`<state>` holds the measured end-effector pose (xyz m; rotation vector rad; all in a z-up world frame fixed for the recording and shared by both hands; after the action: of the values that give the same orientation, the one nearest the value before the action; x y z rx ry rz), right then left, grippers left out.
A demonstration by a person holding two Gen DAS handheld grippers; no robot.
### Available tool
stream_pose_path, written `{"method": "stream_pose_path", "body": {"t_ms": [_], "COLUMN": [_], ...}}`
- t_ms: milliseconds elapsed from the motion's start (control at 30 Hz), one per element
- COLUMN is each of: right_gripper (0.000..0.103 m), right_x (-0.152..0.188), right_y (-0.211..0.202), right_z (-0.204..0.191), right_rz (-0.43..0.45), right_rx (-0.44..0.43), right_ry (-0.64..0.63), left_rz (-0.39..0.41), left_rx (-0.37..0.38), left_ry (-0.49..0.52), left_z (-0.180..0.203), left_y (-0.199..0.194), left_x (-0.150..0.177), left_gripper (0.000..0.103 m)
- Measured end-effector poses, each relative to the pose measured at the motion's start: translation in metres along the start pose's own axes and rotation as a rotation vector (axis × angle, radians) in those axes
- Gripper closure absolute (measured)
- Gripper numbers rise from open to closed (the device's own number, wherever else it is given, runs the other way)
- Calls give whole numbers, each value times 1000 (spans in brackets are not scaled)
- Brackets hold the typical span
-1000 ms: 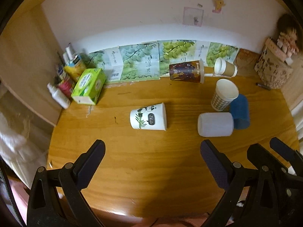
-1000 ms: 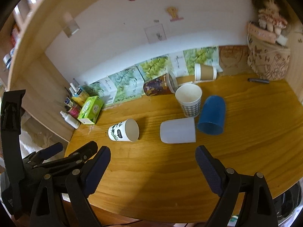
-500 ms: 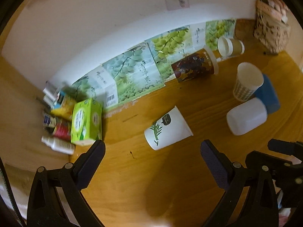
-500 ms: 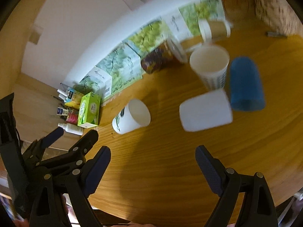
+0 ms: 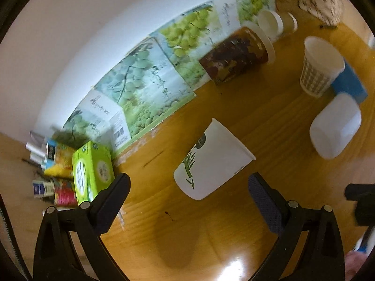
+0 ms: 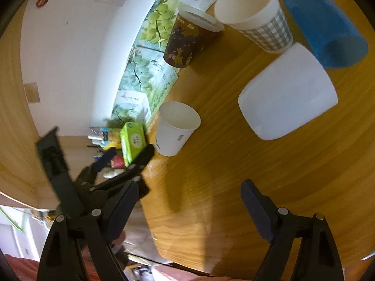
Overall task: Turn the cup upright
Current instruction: 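Close the left tool around the body of the panda-print cup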
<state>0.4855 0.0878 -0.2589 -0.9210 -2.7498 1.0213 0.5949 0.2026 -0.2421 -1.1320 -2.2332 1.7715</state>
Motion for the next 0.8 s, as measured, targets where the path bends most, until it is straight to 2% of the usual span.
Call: {"method": "stream_pose_path", "body": {"t_ms": [200,433,633,700,800], "right_gripper": [13,13,13,13,13], "right_x": [3,10,10,11,11], "right_y": [6,16,18,16,12], "right_z": [10,20,22,22,22], "right_rz": [16,9,14,18,28], "right_rx": [-94,-118,-115,-112,-106], "right_ry": [105,153,166,164,159], "left_rz": [-27,-41,-106,-130,-140], "left_rx": [10,-19,41,63,72], "left_ry": [89,139,152,148,141], "left_z": [13,18,27,29,31], "left_y": [21,45,60,64,67], "left_x": [6,5,8,9,7], "left_gripper": [3,3,18,26,30]}}
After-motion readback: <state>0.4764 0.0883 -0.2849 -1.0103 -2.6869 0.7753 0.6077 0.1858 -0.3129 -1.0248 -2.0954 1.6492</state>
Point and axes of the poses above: each gripper's, at about its wrist camera, not at the fingertips, and y roughly the way its jaws point, z to its right, x to its underside, the point moved 9 cm from there along y, roughly the way its jaws point, and after that the axes turned 13 degrees about -y, right-handed, at the moved point
